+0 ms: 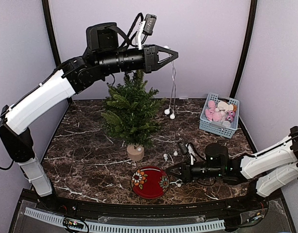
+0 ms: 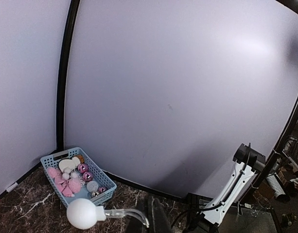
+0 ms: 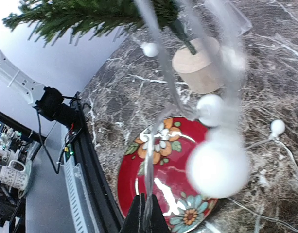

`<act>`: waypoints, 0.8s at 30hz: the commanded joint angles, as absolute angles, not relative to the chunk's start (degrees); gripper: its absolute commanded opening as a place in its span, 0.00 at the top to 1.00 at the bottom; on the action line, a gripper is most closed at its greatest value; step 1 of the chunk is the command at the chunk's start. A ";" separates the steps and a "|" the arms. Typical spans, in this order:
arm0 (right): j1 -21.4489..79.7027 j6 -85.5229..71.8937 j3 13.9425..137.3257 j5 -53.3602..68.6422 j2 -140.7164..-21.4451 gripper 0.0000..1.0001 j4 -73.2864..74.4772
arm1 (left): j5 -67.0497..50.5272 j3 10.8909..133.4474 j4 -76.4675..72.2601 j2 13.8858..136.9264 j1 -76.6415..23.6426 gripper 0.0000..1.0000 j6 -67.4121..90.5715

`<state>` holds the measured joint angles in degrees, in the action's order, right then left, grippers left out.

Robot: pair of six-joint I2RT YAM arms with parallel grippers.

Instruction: Decorate the small christmas tree

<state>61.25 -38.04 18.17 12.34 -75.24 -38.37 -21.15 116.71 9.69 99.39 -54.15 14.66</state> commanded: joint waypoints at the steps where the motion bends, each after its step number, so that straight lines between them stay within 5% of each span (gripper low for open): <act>1: 62.74 -38.52 20.66 19.04 -72.98 1.00 -36.10 | -16.37 112.92 1.45 96.18 -53.96 1.00 17.60; 7: 63.78 -39.97 21.26 13.68 -63.41 1.00 -30.00 | -11.09 112.68 4.35 95.19 -53.90 1.00 13.18; 16: 63.63 -35.35 35.11 -7.04 -41.43 1.00 1.70 | -13.37 119.63 13.25 97.48 -53.94 1.00 3.24; 24: 63.50 -28.99 51.62 -15.50 -39.06 1.00 13.37 | -14.87 128.19 12.00 103.90 -53.75 1.00 -7.81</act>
